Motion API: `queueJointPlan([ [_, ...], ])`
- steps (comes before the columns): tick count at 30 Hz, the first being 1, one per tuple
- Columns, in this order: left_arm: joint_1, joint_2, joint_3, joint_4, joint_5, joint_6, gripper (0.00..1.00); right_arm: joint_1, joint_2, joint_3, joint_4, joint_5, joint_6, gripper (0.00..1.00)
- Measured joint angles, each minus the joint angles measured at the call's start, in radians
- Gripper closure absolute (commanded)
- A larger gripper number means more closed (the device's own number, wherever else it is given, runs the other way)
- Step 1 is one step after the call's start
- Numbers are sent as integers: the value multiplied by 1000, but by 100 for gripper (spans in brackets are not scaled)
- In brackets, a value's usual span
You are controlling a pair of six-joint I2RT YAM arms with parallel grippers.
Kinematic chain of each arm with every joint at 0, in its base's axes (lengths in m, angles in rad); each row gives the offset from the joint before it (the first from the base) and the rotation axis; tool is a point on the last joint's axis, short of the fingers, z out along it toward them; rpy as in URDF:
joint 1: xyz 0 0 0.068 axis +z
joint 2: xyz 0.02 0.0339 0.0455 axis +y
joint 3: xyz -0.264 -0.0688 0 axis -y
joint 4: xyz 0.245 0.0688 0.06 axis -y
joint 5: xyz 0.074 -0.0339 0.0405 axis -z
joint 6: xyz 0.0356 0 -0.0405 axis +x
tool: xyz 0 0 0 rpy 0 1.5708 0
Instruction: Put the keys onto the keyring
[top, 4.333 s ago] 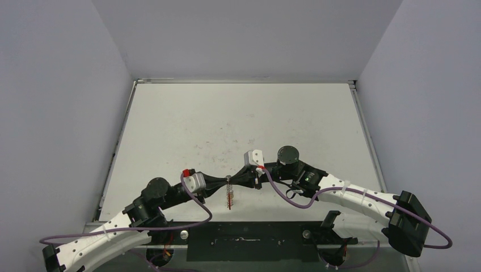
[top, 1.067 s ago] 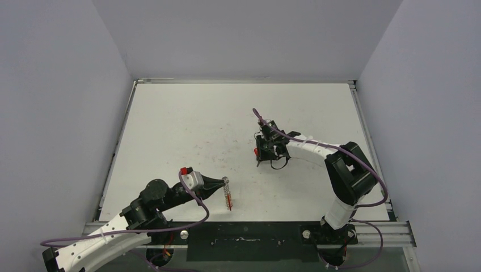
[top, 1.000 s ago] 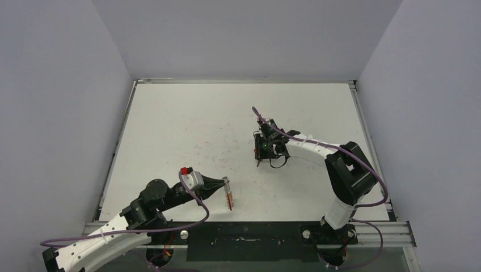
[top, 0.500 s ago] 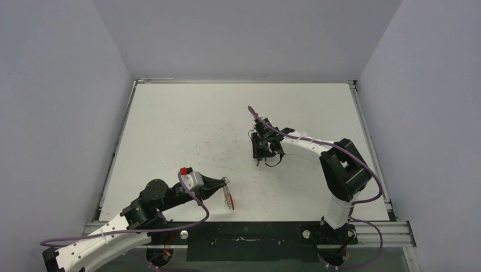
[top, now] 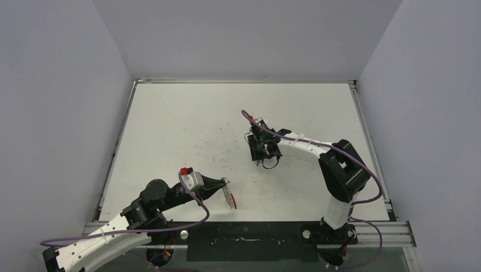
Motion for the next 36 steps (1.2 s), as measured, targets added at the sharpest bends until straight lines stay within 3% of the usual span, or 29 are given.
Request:
queueJointPlan([
  [8,0,0,0,0,4,0,100,-4,-10,3,19,-68,-200,53],
  [17,0,0,-1,0,8,0,100,-181,-126,-155,301,-385,-369,52],
  [25,0,0,-4,7,8,0,100,-204,-51,-99,319,-594,-525,58],
  [36,0,0,-5,11,8,3,100,-192,-3,-81,236,-583,-607,62],
])
